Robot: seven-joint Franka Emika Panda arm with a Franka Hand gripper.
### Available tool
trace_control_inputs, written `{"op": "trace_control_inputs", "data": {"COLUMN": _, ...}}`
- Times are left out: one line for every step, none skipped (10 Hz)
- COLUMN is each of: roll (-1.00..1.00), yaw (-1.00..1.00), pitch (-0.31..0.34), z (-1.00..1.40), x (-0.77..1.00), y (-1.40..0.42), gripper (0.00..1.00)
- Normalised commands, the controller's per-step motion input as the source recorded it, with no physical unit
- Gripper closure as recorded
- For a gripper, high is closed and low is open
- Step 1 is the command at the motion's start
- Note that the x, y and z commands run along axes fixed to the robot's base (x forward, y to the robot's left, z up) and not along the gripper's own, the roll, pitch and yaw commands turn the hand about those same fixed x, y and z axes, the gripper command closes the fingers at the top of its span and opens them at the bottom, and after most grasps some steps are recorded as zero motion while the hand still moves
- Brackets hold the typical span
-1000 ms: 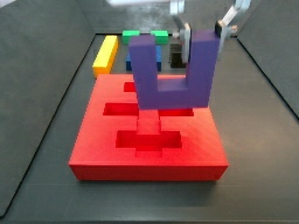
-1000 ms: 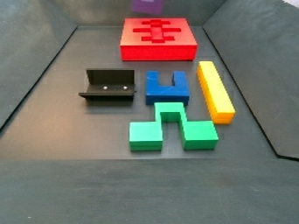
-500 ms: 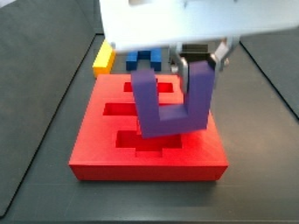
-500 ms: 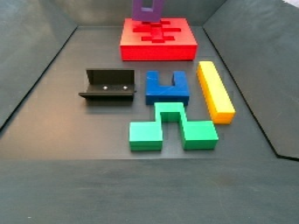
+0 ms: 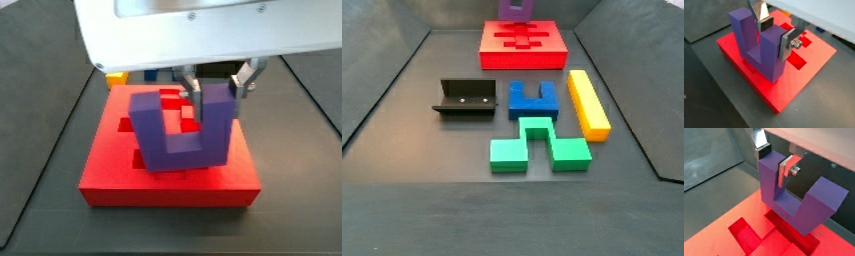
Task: Pick up the purple object. Move up. Move to above the board. Insert the purple object.
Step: Insert the purple object.
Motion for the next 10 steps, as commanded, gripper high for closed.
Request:
{"op": "trace_control_inputs", "data": {"roll": 0.19, "yaw": -0.49, "pitch": 0.124, "z": 0.09, "x": -0.08, "y": -0.02, "gripper": 1.0}}
{"op": "trace_control_inputs", "data": {"roll": 0.13, "yaw": -0.13, "pitch": 0.02, "z": 0.0, "x": -0.13, "y": -0.06, "gripper": 1.0}}
{"op": "trace_control_inputs", "data": {"roll": 0.14, "yaw": 0.0, "pitch": 0.006, "z": -0.06, "x": -0.01, "y": -0.01, "gripper": 1.0}}
{"op": "trace_control_inputs", "data": {"roll": 0.16, "yaw": 0.01, "pitch": 0.011, "z": -0.13, "x": 0.0, "y": 0.0, "gripper": 1.0}}
{"op": "trace_control_inputs", "data": {"roll": 0.11, "yaw": 0.03, "pitch": 0.004, "z": -0.09, "x": 0.0, "y": 0.0, "gripper": 1.0}}
{"op": "trace_control_inputs", "data": {"roll": 0.11, "yaw": 0.1, "pitch": 0.001, "z": -0.07, "x": 0.0, "y": 0.0, "gripper": 1.0}}
{"op": "trace_control_inputs", "data": {"roll": 0.16, "yaw": 0.17, "pitch": 0.019, "z": -0.1, "x": 0.0, "y": 0.0, "gripper": 1.0}}
{"op": "trace_control_inputs", "data": {"roll": 0.21, "yaw": 0.26, "pitch": 0.036, "z": -0.11, "x": 0.0, "y": 0.0, "gripper": 1.0}}
{"op": "trace_control_inputs", "data": {"roll": 0.2, "yaw": 0.32, "pitch": 0.04, "z": -0.09, "x": 0.0, "y": 0.01, "gripper": 1.0}}
{"op": "trace_control_inputs", "data": {"roll": 0.17, "yaw": 0.28, "pitch": 0.027, "z": -0.05, "x": 0.0, "y": 0.0, "gripper": 1.0}}
